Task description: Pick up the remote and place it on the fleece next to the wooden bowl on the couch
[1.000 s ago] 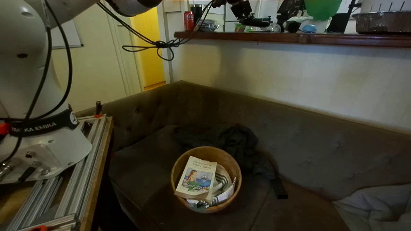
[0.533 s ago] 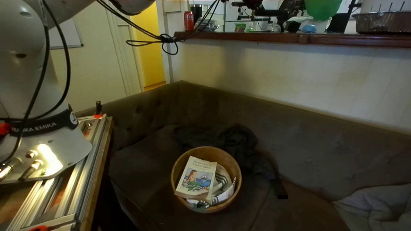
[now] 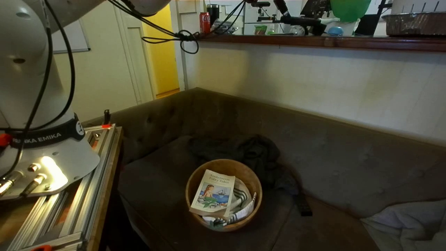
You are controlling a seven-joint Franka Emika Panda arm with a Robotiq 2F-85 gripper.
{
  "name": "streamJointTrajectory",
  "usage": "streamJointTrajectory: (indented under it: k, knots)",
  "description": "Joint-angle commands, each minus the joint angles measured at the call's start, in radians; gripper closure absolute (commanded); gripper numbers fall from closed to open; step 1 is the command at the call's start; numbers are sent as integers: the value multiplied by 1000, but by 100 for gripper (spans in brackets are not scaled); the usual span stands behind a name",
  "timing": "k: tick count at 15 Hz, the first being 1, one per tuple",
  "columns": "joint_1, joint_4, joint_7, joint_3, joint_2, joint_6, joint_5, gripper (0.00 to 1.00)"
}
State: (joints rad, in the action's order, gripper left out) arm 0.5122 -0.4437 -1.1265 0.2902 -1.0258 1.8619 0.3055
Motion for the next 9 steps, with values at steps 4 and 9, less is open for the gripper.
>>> streamJointTrajectory:
  k: [4,9]
  knots:
    - [-12,0,-324,-14,9,-146,8,63]
    - [-29,-1,-542,-44,4,-276,-16,63]
